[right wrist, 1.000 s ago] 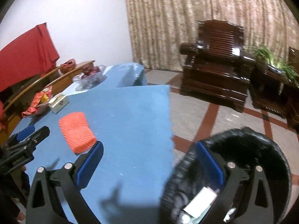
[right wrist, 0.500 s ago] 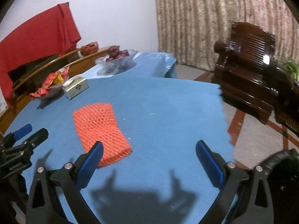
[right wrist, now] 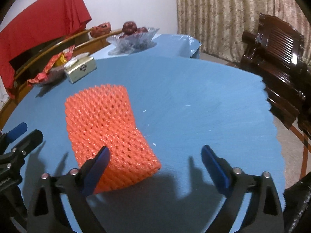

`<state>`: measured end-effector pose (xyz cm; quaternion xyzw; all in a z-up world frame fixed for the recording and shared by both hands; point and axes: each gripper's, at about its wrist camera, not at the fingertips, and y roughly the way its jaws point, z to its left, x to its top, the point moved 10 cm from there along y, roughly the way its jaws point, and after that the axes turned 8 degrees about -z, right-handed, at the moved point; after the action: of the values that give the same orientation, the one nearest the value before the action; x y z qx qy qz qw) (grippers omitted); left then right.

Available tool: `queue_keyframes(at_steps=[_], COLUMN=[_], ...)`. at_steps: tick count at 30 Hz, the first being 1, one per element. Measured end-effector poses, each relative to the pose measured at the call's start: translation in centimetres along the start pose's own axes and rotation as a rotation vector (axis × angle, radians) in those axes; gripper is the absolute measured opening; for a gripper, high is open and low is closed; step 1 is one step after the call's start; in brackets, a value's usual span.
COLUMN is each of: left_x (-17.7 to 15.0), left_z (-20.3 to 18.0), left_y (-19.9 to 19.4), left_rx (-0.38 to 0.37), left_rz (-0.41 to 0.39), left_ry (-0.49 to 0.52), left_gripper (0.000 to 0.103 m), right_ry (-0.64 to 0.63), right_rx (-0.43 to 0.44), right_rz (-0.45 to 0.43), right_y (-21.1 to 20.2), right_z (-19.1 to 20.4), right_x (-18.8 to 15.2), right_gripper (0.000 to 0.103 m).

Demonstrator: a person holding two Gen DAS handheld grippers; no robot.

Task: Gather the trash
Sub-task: 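Move both open grippers back over the table toward the orange foam net, then grasp the orange foam net with the right gripper while the left gripper grasps the red plastic bag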

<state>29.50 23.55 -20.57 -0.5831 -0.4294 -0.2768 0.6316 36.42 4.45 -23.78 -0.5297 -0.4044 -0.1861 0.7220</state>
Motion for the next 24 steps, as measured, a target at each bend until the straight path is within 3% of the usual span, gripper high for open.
queue_keyframes(at_steps=[5,14,20,24], left_x=[-0.5,-0.6,-0.4,-0.1], left_z=[0.4,0.7,0.0,-1.2], left_y=[0.9,1.3,1.5,2.1], left_rx=[-0.001,0.004,-0.006,-0.021], left_rz=[0.016,0.019,0.019,0.018], left_ry=[-0.011,-0.018,-0.015,-0.004], left_gripper=[0.093,0.093,0.093,0.093], right_ry=[-0.023,-0.033,0.022,0.048], right_rx=[0.056,0.134,0.115,0.055], right_rz=[0.057,0.027,-0.024,-0.056], right_y=[1.3,0.2,-1.2,-1.7], right_z=[1.4,3.1,1.2,-1.2], right_x=[-1.2,-1.1,0.5,1.5], right_gripper=[0.071,0.014,0.013,0.013])
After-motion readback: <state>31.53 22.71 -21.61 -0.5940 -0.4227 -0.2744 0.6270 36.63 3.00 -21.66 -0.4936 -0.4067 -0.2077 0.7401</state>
